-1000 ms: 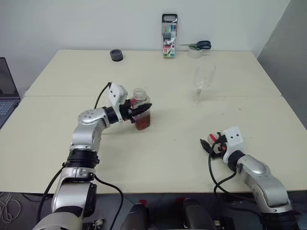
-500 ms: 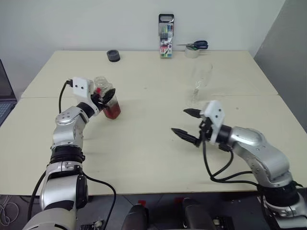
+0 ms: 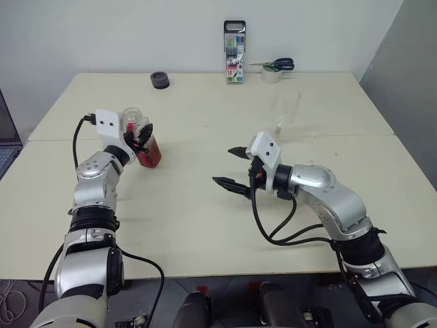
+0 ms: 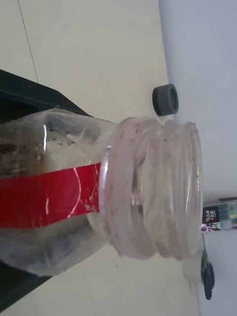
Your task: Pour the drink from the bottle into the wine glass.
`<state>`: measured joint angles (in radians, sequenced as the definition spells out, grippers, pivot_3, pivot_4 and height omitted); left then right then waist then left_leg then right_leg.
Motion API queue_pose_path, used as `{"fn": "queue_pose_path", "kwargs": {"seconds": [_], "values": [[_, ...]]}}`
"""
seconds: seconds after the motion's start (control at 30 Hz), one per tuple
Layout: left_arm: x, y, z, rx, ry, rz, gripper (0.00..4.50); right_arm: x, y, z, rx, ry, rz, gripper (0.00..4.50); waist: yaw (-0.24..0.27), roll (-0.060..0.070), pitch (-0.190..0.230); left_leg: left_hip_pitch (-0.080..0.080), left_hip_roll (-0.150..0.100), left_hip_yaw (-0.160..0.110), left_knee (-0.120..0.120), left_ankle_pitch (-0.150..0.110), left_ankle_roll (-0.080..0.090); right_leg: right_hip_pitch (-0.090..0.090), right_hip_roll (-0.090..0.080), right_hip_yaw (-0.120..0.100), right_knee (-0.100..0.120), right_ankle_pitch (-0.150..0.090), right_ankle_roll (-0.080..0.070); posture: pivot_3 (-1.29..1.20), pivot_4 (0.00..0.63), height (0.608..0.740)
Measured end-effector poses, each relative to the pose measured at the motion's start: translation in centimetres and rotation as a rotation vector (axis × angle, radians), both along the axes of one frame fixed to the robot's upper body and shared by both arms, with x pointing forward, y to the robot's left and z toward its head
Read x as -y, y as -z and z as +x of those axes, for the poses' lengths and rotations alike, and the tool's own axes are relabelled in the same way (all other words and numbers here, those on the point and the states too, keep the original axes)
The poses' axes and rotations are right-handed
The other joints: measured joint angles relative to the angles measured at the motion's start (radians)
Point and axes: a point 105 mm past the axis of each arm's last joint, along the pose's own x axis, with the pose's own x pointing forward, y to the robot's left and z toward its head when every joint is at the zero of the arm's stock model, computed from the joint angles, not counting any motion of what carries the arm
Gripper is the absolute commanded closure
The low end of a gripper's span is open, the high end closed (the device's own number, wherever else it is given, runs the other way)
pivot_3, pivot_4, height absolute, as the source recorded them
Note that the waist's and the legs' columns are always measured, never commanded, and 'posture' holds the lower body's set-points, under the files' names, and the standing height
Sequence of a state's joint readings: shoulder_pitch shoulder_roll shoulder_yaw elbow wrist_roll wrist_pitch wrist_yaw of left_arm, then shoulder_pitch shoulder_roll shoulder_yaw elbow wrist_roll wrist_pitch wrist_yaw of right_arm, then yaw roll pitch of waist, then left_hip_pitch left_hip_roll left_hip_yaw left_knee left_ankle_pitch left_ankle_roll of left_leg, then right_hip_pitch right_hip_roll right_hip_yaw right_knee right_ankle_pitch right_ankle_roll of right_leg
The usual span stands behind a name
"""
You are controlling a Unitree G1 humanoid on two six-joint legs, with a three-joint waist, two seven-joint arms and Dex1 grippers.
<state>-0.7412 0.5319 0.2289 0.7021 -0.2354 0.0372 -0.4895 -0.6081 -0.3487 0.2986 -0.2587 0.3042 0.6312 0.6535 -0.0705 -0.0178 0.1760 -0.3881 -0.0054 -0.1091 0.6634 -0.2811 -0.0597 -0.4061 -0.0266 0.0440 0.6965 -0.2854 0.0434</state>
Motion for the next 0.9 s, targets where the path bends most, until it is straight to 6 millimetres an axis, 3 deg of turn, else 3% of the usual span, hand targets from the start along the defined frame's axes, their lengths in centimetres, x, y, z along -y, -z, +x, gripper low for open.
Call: {"fn": "queue_pose_path", "kwargs": {"seconds": [0.1, 0.23, 0.5, 0.7, 0.9], "values": [[-0.2, 0.6, 0.0, -0.020, -0.021, 0.001, 1.23, 0.0, 0.0, 0.0, 0.004, 0.003, -0.005, 0.00, 0.000, 0.000, 0.000, 0.000, 0.000, 0.000, 0.000, 0.000, 0.000, 0.000, 0.000, 0.000, 0.000, 0.000, 0.000, 0.00, 0.150, 0.740], [0.1, 3.7, -0.6, -0.111, -0.021, -0.023, 0.04, 0.1, 0.1, 0.0, 0.002, 0.003, -0.008, 0.00, 0.003, 0.000, 0.000, -0.003, -0.001, -0.001, 0.000, 0.000, 0.000, -0.001, -0.002, -0.001, -0.001, 0.000, 0.000, 0.00, 0.150, 0.740], [0.4, 3.4, -0.7, -0.102, -0.010, -0.016, 0.04, 0.0, 0.1, -0.1, 0.009, 0.001, -0.016, 0.00, 0.013, 0.000, 0.000, -0.005, -0.002, -0.001, 0.000, 0.000, 0.000, -0.003, -0.003, -0.002, -0.001, 0.000, 0.000, 0.00, 0.150, 0.740], [0.4, 5.6, -1.8, -0.135, -0.013, 0.003, 0.04, 0.1, 1.5, -0.4, -0.006, 0.004, -0.051, 0.00, 0.013, 0.000, 0.000, -0.005, -0.002, -0.001, 0.000, 0.000, 0.000, -0.003, -0.003, -0.001, -0.001, 0.000, 0.000, 0.00, 0.150, 0.740], [0.4, 6.5, -2.7, -0.115, -0.030, 0.022, 0.04, 1.3, 3.0, -0.4, 0.028, 0.045, -0.090, 0.00, 0.015, -0.001, 0.000, -0.005, -0.002, 0.000, 0.000, 0.000, 0.000, -0.003, -0.004, -0.001, -0.001, 0.000, 0.000, 0.00, 0.150, 0.740]]}}
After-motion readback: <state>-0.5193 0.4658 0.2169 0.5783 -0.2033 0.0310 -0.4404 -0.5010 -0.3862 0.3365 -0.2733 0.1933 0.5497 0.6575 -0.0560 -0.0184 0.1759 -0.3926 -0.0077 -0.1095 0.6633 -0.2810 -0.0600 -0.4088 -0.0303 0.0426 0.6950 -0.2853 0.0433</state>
